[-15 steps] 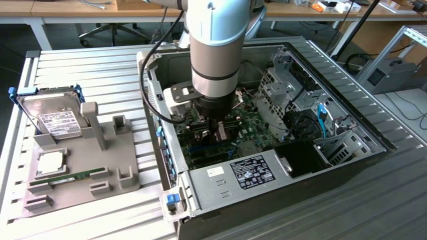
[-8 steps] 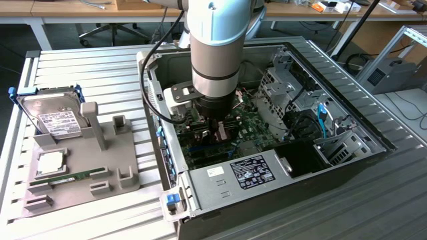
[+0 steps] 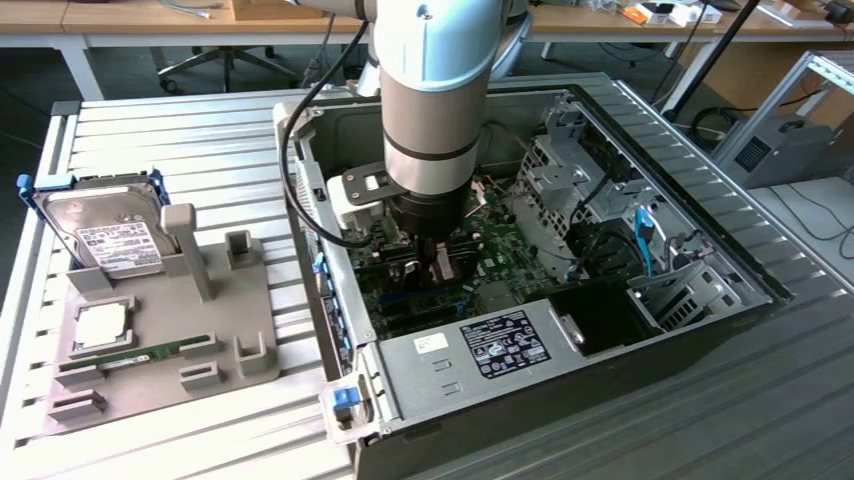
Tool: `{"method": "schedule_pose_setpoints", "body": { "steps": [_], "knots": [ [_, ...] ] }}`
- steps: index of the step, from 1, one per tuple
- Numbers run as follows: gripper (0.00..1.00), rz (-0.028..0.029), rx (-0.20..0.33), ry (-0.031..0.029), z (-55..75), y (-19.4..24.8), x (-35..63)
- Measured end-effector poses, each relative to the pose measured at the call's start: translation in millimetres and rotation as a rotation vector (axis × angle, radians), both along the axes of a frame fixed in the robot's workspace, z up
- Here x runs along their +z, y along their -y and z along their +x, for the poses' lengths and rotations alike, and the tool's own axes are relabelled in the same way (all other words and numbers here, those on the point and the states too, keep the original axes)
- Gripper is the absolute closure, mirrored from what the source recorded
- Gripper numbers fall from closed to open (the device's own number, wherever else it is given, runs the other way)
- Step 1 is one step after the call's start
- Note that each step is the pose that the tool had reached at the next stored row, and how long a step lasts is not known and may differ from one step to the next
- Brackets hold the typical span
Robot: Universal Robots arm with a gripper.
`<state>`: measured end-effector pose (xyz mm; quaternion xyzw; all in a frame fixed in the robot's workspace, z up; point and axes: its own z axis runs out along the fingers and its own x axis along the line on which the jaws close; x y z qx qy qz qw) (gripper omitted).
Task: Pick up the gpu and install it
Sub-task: 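Insert the gpu into the slot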
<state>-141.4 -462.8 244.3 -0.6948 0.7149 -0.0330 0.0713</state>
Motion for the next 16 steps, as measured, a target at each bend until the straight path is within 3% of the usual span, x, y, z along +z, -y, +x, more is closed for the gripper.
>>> {"method": "schedule_pose_setpoints", "body": {
  "steps": [4,5,6,11,16],
  "knots": [
    [0.72,0.0025,0.000,0.0014,0.2,-0.3,-1.1],
    [0.72,0.0012,0.000,0.0007,0.1,-0.2,-0.6],
    [0.65,0.0008,0.000,0.0006,0.1,-0.1,-0.4],
    [0.65,0.0001,0.000,0.0001,0.0,0.0,0.3],
    [0.65,0.0000,0.000,-0.0028,1.5,0.0,10.7]
  ]
}}
